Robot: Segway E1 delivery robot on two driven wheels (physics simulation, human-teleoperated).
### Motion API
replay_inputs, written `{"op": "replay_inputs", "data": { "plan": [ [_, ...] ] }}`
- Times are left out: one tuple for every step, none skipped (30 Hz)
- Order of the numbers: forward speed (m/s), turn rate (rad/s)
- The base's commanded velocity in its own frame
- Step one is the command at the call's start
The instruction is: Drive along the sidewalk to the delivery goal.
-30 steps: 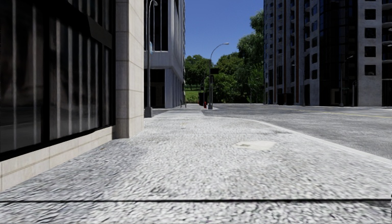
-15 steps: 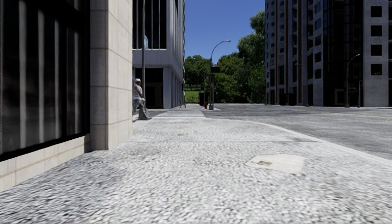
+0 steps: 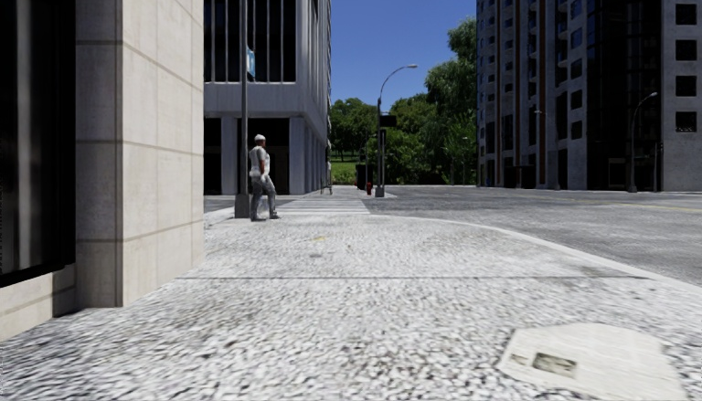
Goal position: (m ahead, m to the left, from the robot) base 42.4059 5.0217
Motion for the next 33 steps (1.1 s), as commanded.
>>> {"op": "replay_inputs", "data": {
  "plan": [
    [2.00, 0.00],
    [2.00, 0.00],
    [2.00, 0.00],
    [2.00, 0.00],
    [2.00, 0.00],
    [2.00, 0.00],
    [2.00, 0.00],
    [2.00, 0.00],
    [2.00, 0.00],
    [2.00, 0.00],
    [2.00, 0.00],
    [2.00, 0.00],
    [2.00, 0.00],
    [2.00, 0.00],
    [2.00, 0.00],
    [2.00, 0.00],
    [2.00, 0.00],
    [2.00, 0.00],
    [2.00, 0.00],
    [2.00, 0.00],
    [2.00, 0.00],
    [2.00, 0.00],
    [2.00, 0.00],
    [2.00, 0.00],
    [2.00, 0.00],
    [2.00, 0.00],
    [2.00, 0.00],
    [2.00, 0.00],
    [2.00, 0.00],
    [2.00, 0.00],
    [2.00, 0.00],
    [2.00, 0.00],
    [2.00, 0.00]
  ]
}}
